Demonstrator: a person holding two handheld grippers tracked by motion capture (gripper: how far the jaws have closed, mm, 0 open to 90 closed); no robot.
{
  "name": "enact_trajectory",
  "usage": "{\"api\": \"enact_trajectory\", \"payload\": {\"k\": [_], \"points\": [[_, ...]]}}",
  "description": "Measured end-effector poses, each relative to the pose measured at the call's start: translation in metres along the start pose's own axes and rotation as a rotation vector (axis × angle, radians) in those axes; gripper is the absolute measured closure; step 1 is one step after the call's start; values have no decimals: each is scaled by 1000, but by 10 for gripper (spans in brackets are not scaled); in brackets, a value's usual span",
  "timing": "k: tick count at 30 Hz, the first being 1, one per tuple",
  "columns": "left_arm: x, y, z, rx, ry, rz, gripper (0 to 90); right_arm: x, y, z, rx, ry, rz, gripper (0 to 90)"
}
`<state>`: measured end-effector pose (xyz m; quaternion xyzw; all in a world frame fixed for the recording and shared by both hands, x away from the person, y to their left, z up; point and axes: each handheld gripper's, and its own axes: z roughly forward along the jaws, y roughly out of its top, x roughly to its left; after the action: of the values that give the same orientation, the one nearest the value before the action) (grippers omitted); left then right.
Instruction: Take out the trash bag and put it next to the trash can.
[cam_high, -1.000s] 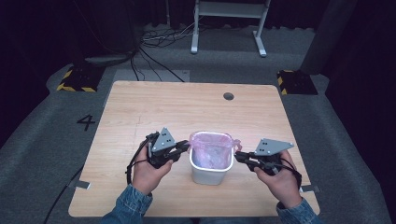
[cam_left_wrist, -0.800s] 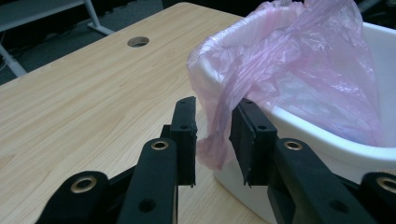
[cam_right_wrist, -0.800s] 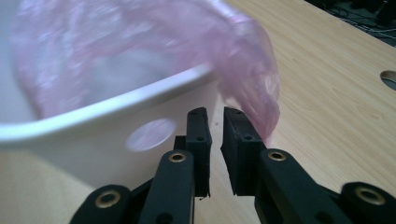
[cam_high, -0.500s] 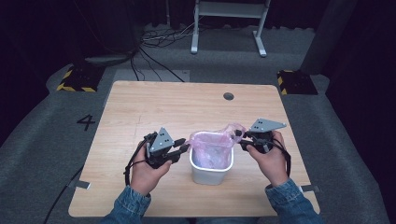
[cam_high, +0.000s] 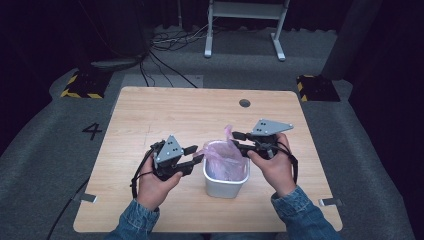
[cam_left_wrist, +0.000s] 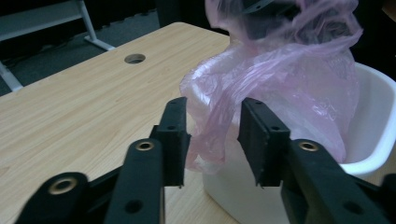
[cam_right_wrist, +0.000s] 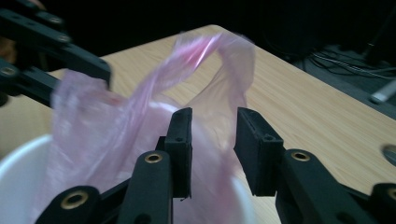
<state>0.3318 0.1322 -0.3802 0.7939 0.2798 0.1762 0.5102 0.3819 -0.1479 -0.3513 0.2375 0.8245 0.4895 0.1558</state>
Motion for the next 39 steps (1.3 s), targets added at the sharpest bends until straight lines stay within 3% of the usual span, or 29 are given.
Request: {"api": "enact_trajectory", "payload": {"k": [2, 5, 9, 12, 14, 15, 19, 23, 25, 29, 33, 36, 39], "points": [[-1, 1, 0, 4, -15, 24, 527, 7, 3, 5, 2, 26, -11, 670], [-2, 2, -1, 33, -82, 56, 356, 14, 5, 11, 12, 45, -26, 670], [-3, 7, -7, 33, -83, 84, 273, 18, 5, 12, 14, 43, -39, 670], [-2, 15, -15, 5, -68, 61, 274, 19, 5, 11, 13, 44, -45, 670], [-1, 22, -17, -2, -61, 19, 323, 20, 5, 11, 15, 41, -46, 670], [-2, 26, -17, -4, -59, 18, 338, 20, 5, 11, 15, 41, -48, 671], [-8, 40, -11, -16, -96, 14, 360, 22, 6, 10, 20, 29, -60, 671], [-24, 50, 7, 27, -76, 95, 325, 24, 5, 12, 25, 23, -64, 670], [-30, 51, 16, 52, -98, 111, 315, 25, 4, 12, 24, 24, -61, 668], [-33, 51, 26, 72, -98, 127, 384, 24, 3, 9, 20, 23, -62, 665], [-29, 53, 23, 68, -86, 141, 612, 24, 1, 5, 25, 17, -70, 657], [-25, 54, 21, 40, -120, 114, 805, 24, -2, 0, 9, 13, -66, 631], [-23, 54, 18, 17, -114, 97, 878, 24, -6, -7, -6, 2, -61, 600]]}}
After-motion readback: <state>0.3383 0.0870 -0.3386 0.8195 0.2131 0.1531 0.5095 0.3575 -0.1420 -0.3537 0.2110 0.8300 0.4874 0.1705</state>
